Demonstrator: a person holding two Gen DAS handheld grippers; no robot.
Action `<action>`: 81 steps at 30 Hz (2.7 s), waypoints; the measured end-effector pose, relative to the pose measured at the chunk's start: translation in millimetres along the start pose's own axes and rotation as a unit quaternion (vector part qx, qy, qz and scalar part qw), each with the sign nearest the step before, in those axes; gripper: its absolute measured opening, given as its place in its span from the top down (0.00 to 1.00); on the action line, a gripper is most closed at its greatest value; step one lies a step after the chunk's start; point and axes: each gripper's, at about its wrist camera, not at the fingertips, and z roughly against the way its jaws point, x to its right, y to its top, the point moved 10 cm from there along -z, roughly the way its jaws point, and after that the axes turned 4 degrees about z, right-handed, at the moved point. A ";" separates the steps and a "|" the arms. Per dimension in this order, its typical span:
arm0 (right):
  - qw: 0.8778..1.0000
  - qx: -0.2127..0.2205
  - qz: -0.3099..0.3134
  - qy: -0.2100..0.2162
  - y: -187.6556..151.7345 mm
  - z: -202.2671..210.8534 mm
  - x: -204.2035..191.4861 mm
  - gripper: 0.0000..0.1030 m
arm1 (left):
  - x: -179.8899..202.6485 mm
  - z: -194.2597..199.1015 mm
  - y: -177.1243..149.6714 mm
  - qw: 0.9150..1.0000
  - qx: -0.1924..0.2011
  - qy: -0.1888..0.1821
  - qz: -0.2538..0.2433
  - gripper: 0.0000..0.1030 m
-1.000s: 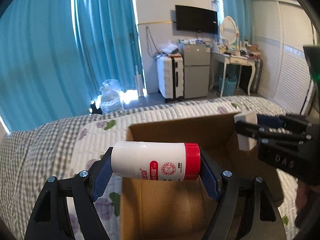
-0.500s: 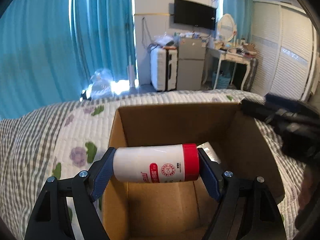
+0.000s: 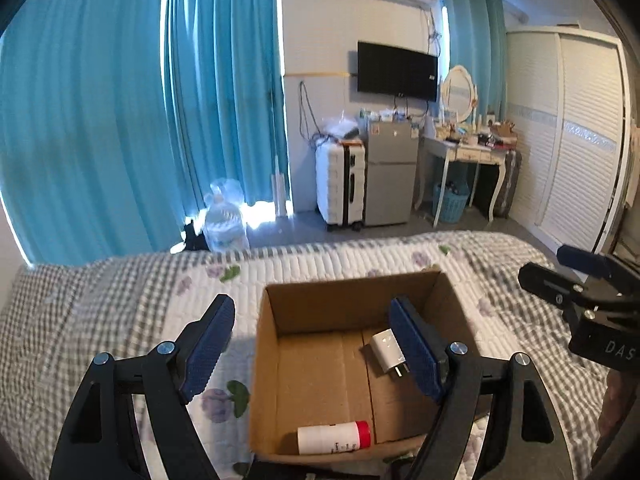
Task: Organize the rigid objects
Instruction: 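Withdraw both tools from the box back toward the remaining items, then grasp the white earbud case with left tool while right tool grasps the white cylindrical device, then carry both held items into the cardboard box and open both tools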
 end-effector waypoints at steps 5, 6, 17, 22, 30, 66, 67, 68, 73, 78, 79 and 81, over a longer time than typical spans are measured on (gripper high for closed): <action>1.000 0.017 0.007 -0.017 3.6 49.4 0.4 0.22 | -8.4 47.7 8.0 1.000 0.017 -0.001 0.008 0.20; 1.000 0.017 0.010 -0.019 3.6 54.8 -1.5 0.21 | -9.3 53.1 8.6 1.000 0.017 0.000 0.009 0.20; 0.999 0.004 -0.035 -0.014 -34.2 87.8 -23.1 0.20 | -33.3 94.2 -65.2 0.999 -0.008 0.029 0.025 0.20; 0.999 -0.031 -0.034 -0.016 -79.7 70.2 -41.4 0.20 | -42.4 71.7 -127.6 0.997 -0.058 0.048 0.018 0.20; 0.993 -0.108 -0.034 -0.039 -178.6 24.1 -46.6 0.20 | -59.5 32.2 -231.0 0.987 -0.150 0.052 0.038 0.20; 0.979 -0.191 -0.061 -0.028 -267.2 -25.1 -53.4 0.20 | -47.7 1.3 -277.5 0.978 -0.194 0.047 0.067 0.46; 0.979 -0.192 -0.058 -0.028 -267.5 -25.4 -53.4 0.20 | -47.5 2.6 -275.9 0.977 -0.193 0.044 0.074 0.46; 0.979 -0.193 -0.057 -0.028 -267.8 -26.1 -53.3 0.20 | -46.6 3.8 -273.7 0.978 -0.191 0.040 0.078 0.46; 0.980 -0.193 -0.053 -0.016 -268.1 -31.0 -55.3 0.23 | -35.0 10.2 -260.1 0.981 -0.179 0.026 0.076 0.46; 0.979 -0.201 -0.034 0.013 -271.4 -35.2 -68.0 0.52 | -25.4 13.7 -249.9 0.983 -0.172 0.014 0.071 0.46; 0.980 -0.199 -0.030 0.010 -270.6 -34.0 -68.5 0.52 | -24.2 14.8 -248.6 0.983 -0.171 0.011 0.073 0.46; 0.981 -0.193 -0.021 0.010 -267.2 -29.6 -69.6 0.52 | -23.8 15.8 -246.1 0.982 -0.170 0.009 0.077 0.46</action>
